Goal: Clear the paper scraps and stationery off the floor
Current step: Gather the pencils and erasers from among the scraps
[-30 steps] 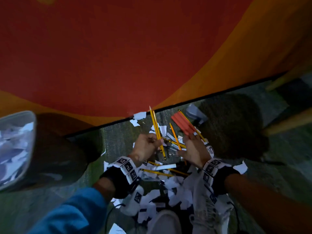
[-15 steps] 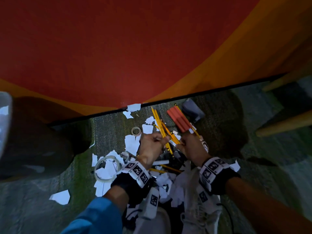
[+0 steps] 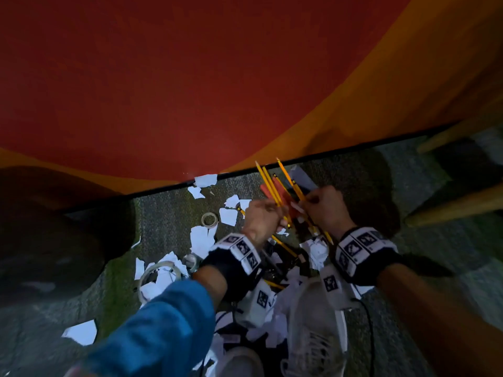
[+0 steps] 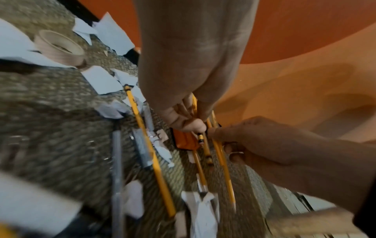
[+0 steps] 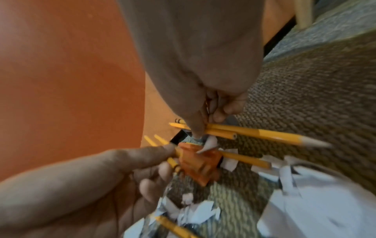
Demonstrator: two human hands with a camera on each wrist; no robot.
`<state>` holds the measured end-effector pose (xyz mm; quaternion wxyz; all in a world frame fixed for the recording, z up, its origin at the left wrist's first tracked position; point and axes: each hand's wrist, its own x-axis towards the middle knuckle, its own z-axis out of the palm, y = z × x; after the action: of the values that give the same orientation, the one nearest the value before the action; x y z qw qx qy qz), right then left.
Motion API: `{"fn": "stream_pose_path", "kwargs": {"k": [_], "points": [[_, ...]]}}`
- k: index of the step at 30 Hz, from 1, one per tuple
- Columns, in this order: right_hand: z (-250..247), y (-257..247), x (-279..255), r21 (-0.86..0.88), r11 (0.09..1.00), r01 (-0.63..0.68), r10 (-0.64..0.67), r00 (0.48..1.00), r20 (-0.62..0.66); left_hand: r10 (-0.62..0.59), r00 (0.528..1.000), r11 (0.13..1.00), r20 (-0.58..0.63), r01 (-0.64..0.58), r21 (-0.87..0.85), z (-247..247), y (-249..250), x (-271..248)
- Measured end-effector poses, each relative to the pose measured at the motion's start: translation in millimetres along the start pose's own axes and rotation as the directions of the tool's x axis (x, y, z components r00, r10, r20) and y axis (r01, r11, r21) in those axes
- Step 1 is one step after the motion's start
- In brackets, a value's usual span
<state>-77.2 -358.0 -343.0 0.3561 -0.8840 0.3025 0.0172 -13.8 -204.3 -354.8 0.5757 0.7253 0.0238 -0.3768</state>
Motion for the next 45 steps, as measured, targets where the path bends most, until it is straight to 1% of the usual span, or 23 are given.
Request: {"fn": "stream_pose_path", "kwargs": {"k": [3, 7, 9, 12, 15, 16, 17, 18, 19, 20, 21, 23, 24, 25, 27, 30, 33, 34, 36, 37, 40, 41, 45], "points": [[-1, -1, 13, -0.020, 0.998, -0.059, 0.060, 0.996, 0.059, -0.008, 1.000, 0.998, 0.017, 0.007, 0.060, 5, 10, 14], [-2, 17, 9, 0.019, 1.000, -0.020, 0.017, 0.990, 0.141, -0.079, 0.997, 0.997, 0.010, 0.079, -0.005, -1, 2, 21], [-5, 27, 4, 0.072, 0.997, -0.036, 0.025, 0.990, 0.139, -0.078, 0.997, 0.997, -0.010, 0.078, 0.017, -4, -7, 20], [-9, 36, -1, 0.160, 0.985, -0.057, 0.044, 0.996, 0.082, -0.024, 1.000, 0.999, 0.008, 0.024, 0.035, -4, -9, 15], [-14, 42, -4, 0.207, 0.976, -0.075, 0.073, 0.997, 0.016, 0.006, 0.994, 1.000, 0.106, -0.007, 0.010, 1, 6, 8], [-14, 45, -5, 0.215, 0.974, -0.074, 0.074, 0.997, 0.007, 0.031, 0.990, 0.998, 0.135, -0.037, 0.042, 1, 9, 7], [-13, 46, -7, 0.219, 0.973, -0.070, 0.072, 0.997, 0.002, 0.101, 0.985, 0.986, 0.140, -0.118, 0.118, 2, 8, 9], [-12, 45, -9, 0.218, 0.974, -0.064, 0.065, 0.998, 0.004, 0.210, 0.966, 0.930, 0.150, -0.245, 0.273, 1, 6, 11], [-9, 44, -11, 0.213, 0.975, -0.058, 0.055, 0.998, 0.020, 0.314, 0.927, 0.816, 0.204, -0.374, 0.440, 0, 3, 14], [-7, 42, -13, 0.198, 0.979, -0.046, 0.038, 0.998, 0.043, 0.362, 0.884, 0.647, 0.296, -0.467, 0.603, 0, 0, 15], [-4, 38, -15, 0.166, 0.985, -0.037, 0.026, 0.998, 0.063, 0.353, 0.851, 0.456, 0.388, -0.519, 0.723, 1, -5, 18], [2, 34, -13, 0.125, 0.991, -0.058, 0.049, 0.996, 0.070, 0.287, 0.823, 0.123, 0.490, -0.539, 0.833, 2, -10, 18], [3, 33, -10, 0.123, 0.990, -0.076, 0.069, 0.996, 0.060, 0.268, 0.817, 0.028, 0.510, -0.536, 0.844, 2, -11, 16], [4, 31, -6, 0.110, 0.990, -0.090, 0.086, 0.995, 0.039, 0.272, 0.809, -0.014, 0.522, -0.539, 0.842, -1, -11, 16], [4, 33, 5, 0.064, 0.993, -0.102, 0.101, 0.995, 0.010, 0.295, 0.802, -0.026, 0.520, -0.537, 0.843, -7, -10, 17], [-1, 33, 10, 0.035, 0.995, -0.091, 0.091, 0.996, -0.006, 0.291, 0.824, 0.018, 0.486, -0.512, 0.859, -14, -3, 19], [-3, 29, -9, -0.132, 0.991, 0.016, -0.039, 0.984, -0.175, 0.309, 0.828, 0.021, 0.468, -0.498, 0.867, -15, 1, 22], [0, 28, -17, -0.157, 0.986, 0.049, -0.076, 0.982, -0.171, 0.317, 0.828, 0.022, 0.463, -0.495, 0.869, -14, 3, 21], [11, 28, -29, -0.160, 0.985, 0.067, -0.077, 0.995, -0.059, 0.362, 0.810, 0.020, 0.462, -0.502, 0.864, -10, 3, 19], [17, 27, -33, -0.140, 0.989, 0.043, -0.047, 0.999, -0.022, 0.394, 0.787, 0.006, 0.475, -0.519, 0.854, -7, 2, 17], [28, 37, -26, -0.193, 0.981, 0.024, -0.024, 1.000, 0.000, 0.438, 0.708, -0.073, 0.554, -0.586, 0.807, 1, -6, 17], [28, 38, -24, -0.214, 0.977, 0.013, -0.011, 1.000, 0.010, 0.430, 0.705, -0.074, 0.565, -0.596, 0.800, 3, -10, 17], [23, 37, -23, -0.227, 0.971, 0.080, -0.070, 0.996, 0.049, 0.378, 0.750, -0.035, 0.543, -0.575, 0.818, 4, -17, 17]]}}
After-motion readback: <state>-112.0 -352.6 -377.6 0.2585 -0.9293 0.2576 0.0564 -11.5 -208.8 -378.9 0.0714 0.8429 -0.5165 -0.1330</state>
